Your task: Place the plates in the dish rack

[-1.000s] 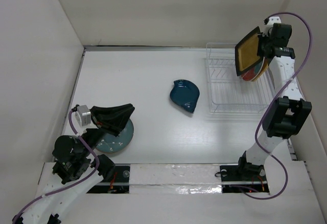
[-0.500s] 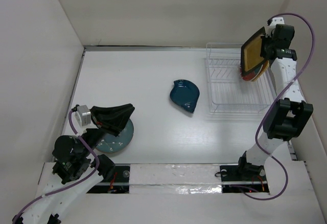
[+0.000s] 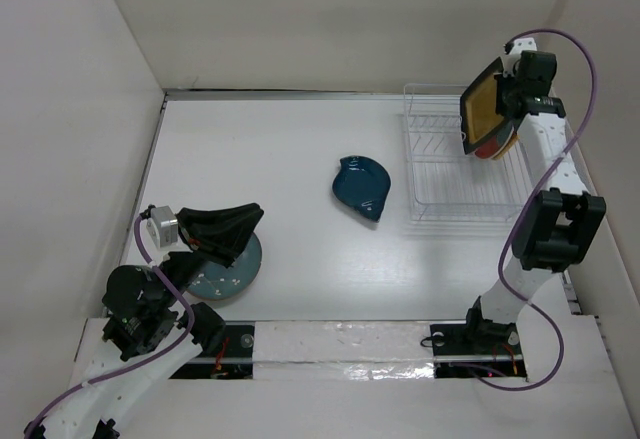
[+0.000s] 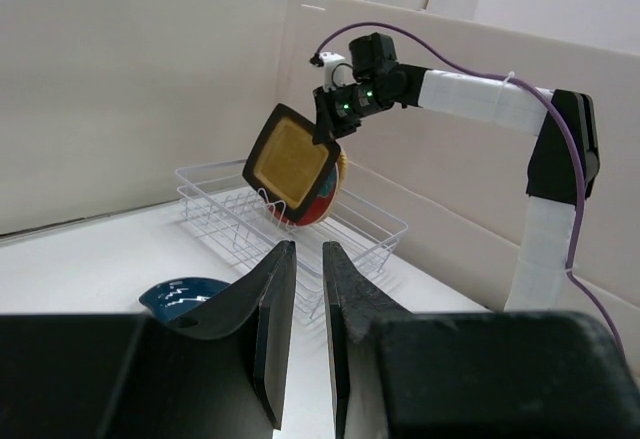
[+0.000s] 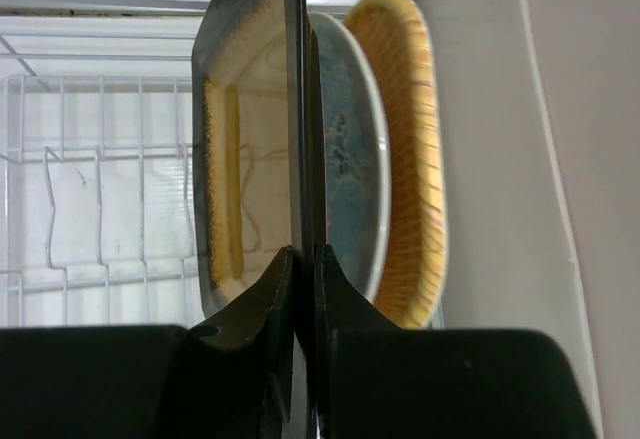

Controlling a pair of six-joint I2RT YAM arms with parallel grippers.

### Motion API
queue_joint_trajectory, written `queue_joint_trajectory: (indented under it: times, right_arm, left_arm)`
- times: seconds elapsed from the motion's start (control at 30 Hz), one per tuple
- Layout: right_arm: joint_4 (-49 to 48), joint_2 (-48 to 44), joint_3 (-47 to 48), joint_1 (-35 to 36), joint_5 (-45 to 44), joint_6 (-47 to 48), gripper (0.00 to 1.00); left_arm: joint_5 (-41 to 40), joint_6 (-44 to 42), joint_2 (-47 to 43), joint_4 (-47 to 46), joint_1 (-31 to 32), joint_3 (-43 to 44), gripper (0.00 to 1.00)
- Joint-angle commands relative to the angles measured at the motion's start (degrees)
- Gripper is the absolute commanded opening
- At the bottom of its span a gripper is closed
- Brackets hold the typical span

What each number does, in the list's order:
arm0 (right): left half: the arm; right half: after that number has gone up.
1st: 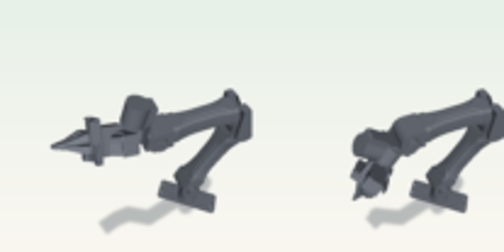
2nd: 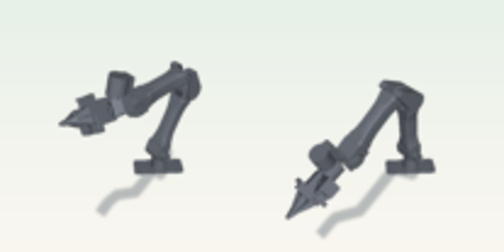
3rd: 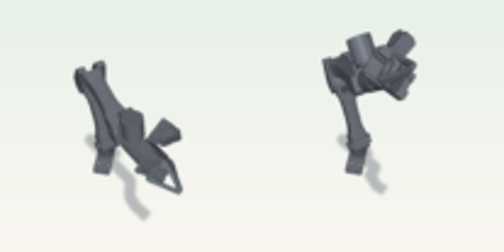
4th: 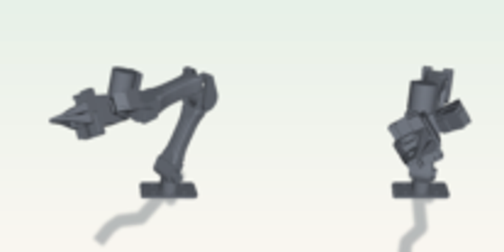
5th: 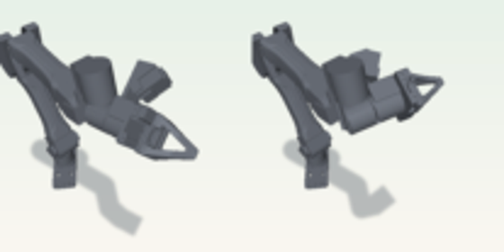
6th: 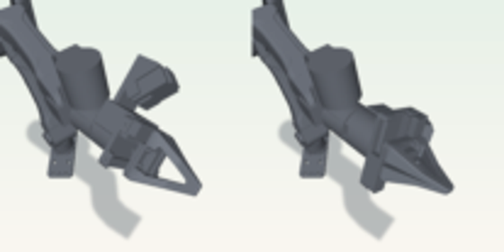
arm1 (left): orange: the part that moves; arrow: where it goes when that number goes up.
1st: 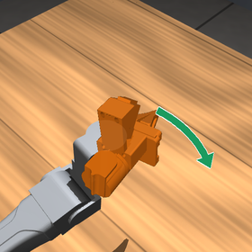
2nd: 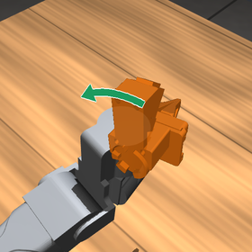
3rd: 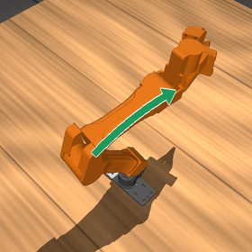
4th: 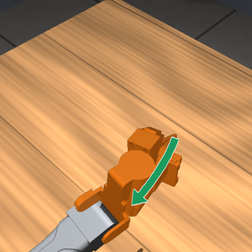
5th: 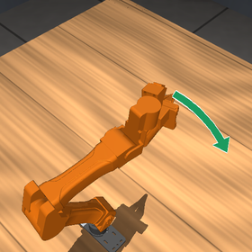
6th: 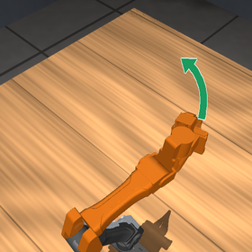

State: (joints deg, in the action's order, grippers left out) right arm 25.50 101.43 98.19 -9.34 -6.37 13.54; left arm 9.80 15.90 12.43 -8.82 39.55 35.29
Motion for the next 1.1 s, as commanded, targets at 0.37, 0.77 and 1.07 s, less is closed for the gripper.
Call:
queue_joint_trajectory:
  times: [0.37,0.77,1.07]
  right_arm:
    - [-7.31,3.17,4.37,5.39,-9.98,4.83,0.0]
    - [-4.05,2.98,8.77,5.39,-10.59,2.9,0.0]
    - [-4.49,4.04,7.1,4.86,-9.36,-0.09,0.45]
  left_arm:
    - [-0.13,-0.17,0.49,-2.69,0.35,1.1,0.15]
    - [0.22,0.01,0.23,-2.87,0.35,1.1,0.15]
    - [0.13,0.1,0.41,-2.87,0.35,1.1,0.15]
